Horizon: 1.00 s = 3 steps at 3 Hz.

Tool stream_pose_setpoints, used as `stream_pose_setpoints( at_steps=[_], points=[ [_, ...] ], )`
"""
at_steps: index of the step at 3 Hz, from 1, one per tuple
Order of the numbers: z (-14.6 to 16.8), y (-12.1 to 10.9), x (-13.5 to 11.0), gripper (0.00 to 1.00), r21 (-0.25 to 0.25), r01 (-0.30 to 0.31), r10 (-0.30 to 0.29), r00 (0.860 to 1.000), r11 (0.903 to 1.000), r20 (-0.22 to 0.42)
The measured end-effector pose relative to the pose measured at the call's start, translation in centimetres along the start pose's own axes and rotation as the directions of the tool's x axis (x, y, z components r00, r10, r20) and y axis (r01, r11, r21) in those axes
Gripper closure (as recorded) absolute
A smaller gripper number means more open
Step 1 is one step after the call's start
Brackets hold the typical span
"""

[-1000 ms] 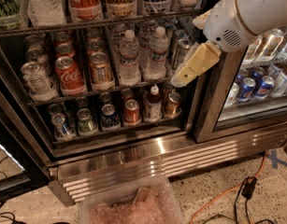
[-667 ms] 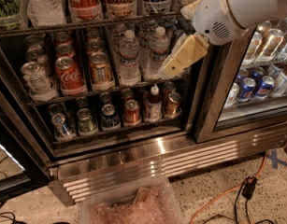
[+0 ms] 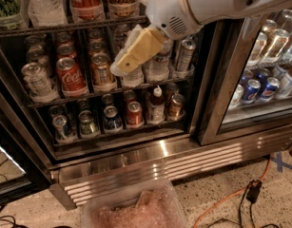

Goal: Pick water bottle from top shelf of fridge

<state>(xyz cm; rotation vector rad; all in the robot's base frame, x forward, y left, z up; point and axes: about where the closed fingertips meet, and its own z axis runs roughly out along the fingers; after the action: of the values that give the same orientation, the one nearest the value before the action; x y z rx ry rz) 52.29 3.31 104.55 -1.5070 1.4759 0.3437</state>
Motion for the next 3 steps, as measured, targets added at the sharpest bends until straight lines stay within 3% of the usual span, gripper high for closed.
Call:
stream_pose_setpoints(
  at_steps=[1, 2, 3],
  points=[
    [3.34, 3.17, -5.15, 0.00, -0.094, 0.069, -0.057, 0.990, 0.9932, 0.130],
    [3.34, 3.17, -5.15, 0.00, -0.094, 0.069, -0.057, 0.990, 0.9932, 0.130],
    [3.80, 2.47, -4.76, 0.00, -0.036, 0.025, -0.019, 0.987, 0.9990, 0.163]
  ],
)
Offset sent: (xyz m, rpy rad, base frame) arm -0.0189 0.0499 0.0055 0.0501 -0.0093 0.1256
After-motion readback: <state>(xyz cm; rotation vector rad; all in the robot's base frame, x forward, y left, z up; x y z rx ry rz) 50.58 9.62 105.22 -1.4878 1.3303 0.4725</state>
